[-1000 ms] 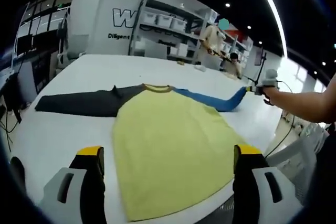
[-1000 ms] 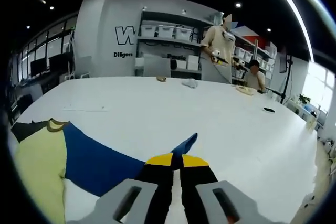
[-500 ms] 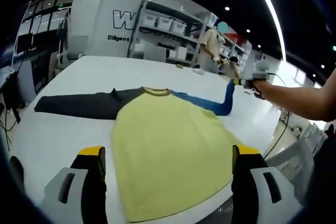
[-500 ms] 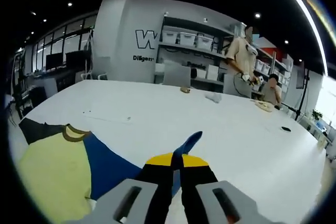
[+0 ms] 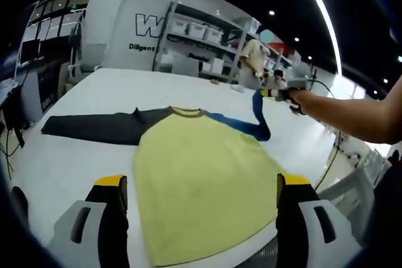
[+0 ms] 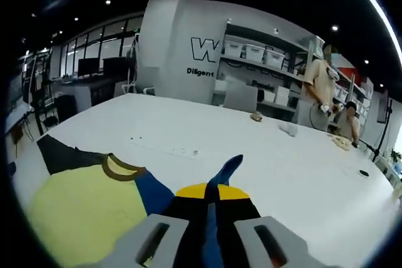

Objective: Fold the garment on the visible template until the final outline fits inside the template.

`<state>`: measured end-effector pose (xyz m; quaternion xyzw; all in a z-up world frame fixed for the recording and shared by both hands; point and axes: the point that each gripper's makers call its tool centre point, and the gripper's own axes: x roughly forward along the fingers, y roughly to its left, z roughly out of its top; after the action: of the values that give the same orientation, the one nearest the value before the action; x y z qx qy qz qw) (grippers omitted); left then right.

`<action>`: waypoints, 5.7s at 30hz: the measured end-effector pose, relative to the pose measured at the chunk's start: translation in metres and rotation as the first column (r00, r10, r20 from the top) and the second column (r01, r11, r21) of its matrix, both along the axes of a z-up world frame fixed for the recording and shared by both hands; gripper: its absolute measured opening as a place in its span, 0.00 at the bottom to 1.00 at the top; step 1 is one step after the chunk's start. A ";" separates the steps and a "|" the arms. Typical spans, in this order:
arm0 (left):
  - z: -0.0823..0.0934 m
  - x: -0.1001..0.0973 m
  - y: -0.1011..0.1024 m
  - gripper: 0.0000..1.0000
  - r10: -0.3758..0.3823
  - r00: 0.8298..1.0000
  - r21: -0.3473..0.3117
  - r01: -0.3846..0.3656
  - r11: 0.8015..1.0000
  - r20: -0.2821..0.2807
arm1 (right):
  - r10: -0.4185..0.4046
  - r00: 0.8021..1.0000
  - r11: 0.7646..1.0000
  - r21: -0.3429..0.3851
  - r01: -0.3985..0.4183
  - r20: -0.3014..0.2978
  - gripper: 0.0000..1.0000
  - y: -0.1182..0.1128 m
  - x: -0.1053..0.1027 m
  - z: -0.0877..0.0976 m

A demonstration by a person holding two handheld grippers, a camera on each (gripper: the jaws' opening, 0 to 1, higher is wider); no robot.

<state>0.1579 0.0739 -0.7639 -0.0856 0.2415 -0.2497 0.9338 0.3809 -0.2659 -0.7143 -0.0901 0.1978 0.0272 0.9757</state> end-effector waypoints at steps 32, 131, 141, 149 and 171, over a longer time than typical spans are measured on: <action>0.001 0.000 0.003 0.90 0.016 1.000 -0.025 -0.016 1.000 -0.005 | 0.408 0.910 0.907 -0.079 -0.413 -0.070 0.00 0.210 0.020 -0.030; -0.016 -0.007 -0.005 0.85 -0.038 0.996 -0.013 0.037 0.999 -0.084 | 0.474 0.859 0.875 -0.007 -0.484 -0.194 0.00 0.230 -0.023 -0.100; -0.019 -0.011 -0.012 0.84 -0.072 0.993 -0.004 0.072 0.997 -0.095 | 0.389 0.905 0.915 -0.040 -0.400 -0.171 0.00 0.153 -0.056 -0.083; -0.020 -0.013 -0.015 0.84 -0.094 0.991 0.007 0.096 0.995 -0.098 | 0.315 0.932 0.944 -0.040 -0.327 -0.180 0.00 0.098 -0.099 -0.080; -0.021 -0.016 -0.017 0.83 -0.108 0.989 0.035 0.112 0.993 -0.099 | 0.333 0.941 0.943 0.007 -0.333 -0.061 0.13 0.128 -0.228 -0.031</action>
<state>0.1414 0.0568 -0.7851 -0.0651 0.2957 -0.2917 0.9073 0.1526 -0.1376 -0.7457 -0.1229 0.2097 0.1940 0.9504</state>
